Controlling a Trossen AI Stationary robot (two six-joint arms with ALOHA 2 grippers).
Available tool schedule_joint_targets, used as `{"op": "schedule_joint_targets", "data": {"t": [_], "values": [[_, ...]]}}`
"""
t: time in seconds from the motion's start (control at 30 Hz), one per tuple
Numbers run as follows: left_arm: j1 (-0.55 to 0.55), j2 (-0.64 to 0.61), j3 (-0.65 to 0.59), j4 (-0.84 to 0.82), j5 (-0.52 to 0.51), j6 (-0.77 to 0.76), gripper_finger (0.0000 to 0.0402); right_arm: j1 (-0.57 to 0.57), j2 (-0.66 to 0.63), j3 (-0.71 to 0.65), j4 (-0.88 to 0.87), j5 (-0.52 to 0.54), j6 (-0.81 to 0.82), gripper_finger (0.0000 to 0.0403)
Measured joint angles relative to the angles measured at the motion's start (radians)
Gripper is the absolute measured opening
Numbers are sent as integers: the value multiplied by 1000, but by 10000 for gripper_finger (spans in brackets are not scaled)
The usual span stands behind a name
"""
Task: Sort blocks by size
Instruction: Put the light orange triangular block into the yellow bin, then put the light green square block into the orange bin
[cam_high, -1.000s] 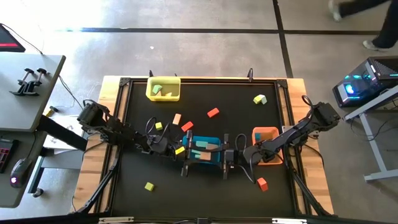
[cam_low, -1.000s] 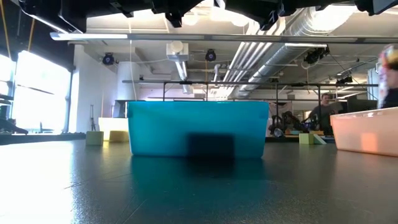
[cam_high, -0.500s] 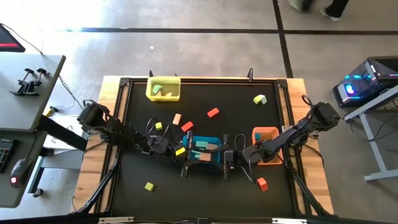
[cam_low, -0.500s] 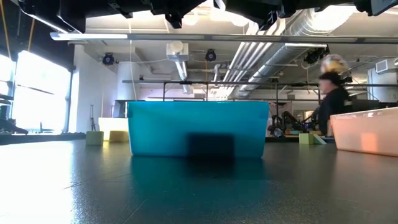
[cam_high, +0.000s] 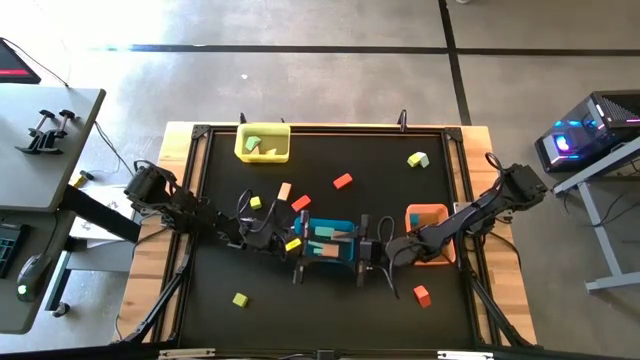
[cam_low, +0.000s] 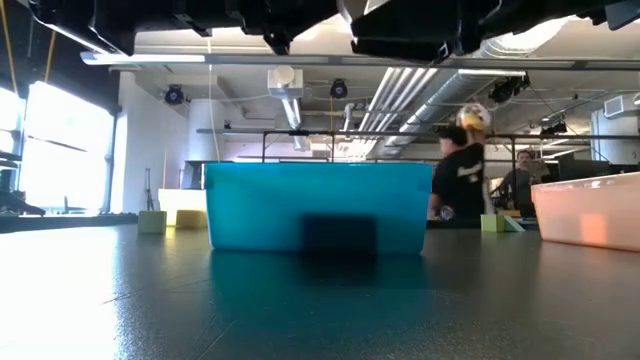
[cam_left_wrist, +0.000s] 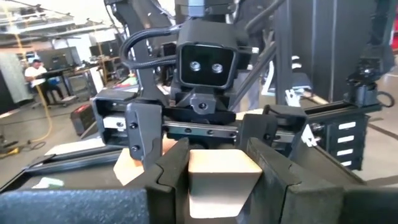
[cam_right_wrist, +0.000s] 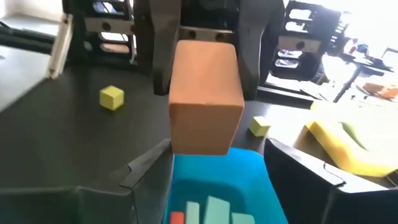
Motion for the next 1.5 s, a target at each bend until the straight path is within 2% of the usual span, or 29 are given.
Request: {"op": "schedule_joint_targets", "data": {"t": [0.13, 0.27, 0.43, 0.53, 0.6, 0.73, 0.83, 1.0, 1.1, 1.2, 1.5], "values": [[0, -12, 0, -40, -32, -2, 106, 12, -9, 0, -41, 44, -1, 245], [-6, -97, 0, -193, -126, -4, 106, 48, -58, 0, -132, 228, 23, 245], [17, -272, 0, -505, -350, 15, 106, 101, -115, 0, -229, 441, 90, 245], [93, -372, 0, -730, -474, 3, 106, 112, -120, 0, -232, 470, 114, 245], [187, -424, 0, -880, -503, -27, 106, 113, -118, 0, -236, 465, 134, 245], [424, -468, -1, -1089, -464, -75, 106, 112, -117, 0, -270, 443, 185, 245], [606, -466, -6, -1154, -390, -80, 106, 111, -117, 0, -289, 443, 217, 245], [857, -441, -6, -1159, -213, -72, 106, 111, -117, 0, -301, 443, 236, 245], [970, -408, -6, -1144, -82, -73, 106, 111, -117, 0, -303, 442, 239, 245], [1034, -357, -6, -1124, -12, -83, 114, 111, -117, 0, -310, 442, 246, 245], [1079, -221, -6, -1062, -8, -90, 163, 111, -116, 0, -310, 441, 254, 245]]}}
